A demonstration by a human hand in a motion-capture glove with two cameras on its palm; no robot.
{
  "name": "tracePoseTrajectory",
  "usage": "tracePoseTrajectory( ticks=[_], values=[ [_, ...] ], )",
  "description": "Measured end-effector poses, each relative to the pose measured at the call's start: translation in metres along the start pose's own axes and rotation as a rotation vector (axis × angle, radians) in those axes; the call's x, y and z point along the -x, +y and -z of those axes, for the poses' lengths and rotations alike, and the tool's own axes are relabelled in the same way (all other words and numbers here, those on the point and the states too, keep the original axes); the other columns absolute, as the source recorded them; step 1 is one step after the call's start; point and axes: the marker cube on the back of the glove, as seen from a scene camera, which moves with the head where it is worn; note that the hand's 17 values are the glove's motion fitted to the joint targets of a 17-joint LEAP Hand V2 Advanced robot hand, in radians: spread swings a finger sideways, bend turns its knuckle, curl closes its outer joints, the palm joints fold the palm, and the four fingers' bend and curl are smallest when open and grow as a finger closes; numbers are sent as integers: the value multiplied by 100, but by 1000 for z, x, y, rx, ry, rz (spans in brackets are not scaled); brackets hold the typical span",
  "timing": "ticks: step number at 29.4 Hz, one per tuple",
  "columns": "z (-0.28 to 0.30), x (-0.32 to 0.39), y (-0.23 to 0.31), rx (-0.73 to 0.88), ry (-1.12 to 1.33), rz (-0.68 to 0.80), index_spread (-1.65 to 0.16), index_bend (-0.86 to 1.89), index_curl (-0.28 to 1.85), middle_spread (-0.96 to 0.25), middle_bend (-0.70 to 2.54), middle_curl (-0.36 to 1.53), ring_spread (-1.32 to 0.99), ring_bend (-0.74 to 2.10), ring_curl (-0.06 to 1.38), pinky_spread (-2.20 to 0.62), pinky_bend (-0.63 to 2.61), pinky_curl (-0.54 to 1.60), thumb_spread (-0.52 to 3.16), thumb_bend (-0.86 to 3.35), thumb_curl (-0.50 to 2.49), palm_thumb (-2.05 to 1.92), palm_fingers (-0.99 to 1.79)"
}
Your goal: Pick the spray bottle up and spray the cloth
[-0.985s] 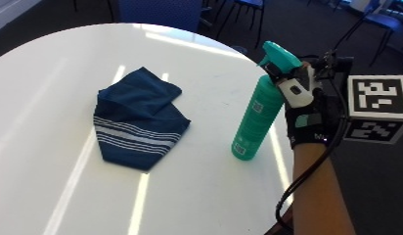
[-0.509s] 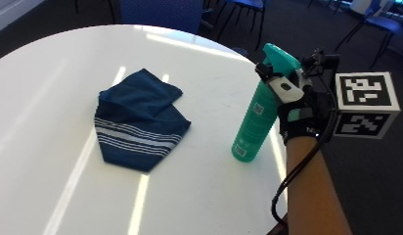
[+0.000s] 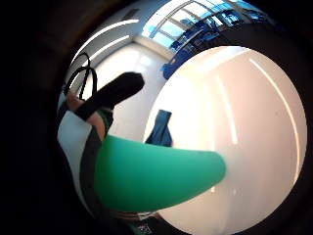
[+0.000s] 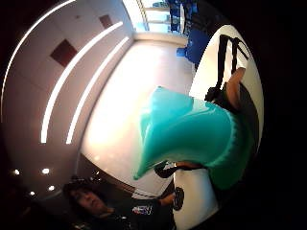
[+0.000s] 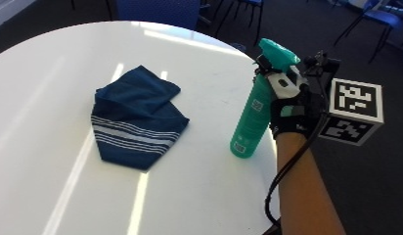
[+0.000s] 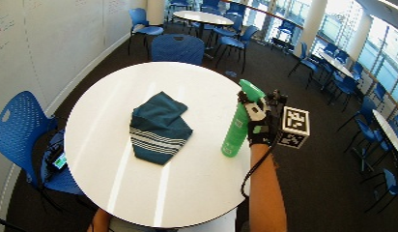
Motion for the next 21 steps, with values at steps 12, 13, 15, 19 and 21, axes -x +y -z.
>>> tracePoseTrajectory(
  ticks=[12,13,15,19,21],
  values=[
    [-13,1,-5,-120,-56,115,-28,29,48,-22,39,45,-21,58,43,-20,41,31,74,-3,47,79,141],
    [-14,1,-5,-122,-53,119,-28,28,48,-22,39,46,-21,58,43,-21,42,32,73,-3,48,79,141],
    [-16,3,-5,-126,-46,126,-28,28,48,-23,40,46,-21,59,43,-23,43,33,69,-3,50,79,141],
    [-18,4,-5,-128,-44,135,-29,29,49,-23,40,46,-21,60,44,-25,46,35,62,-2,53,81,140],
    [-18,2,-2,-131,-45,133,-29,30,49,-23,40,47,-21,60,44,-26,46,35,59,-2,55,83,140]
  ],
)
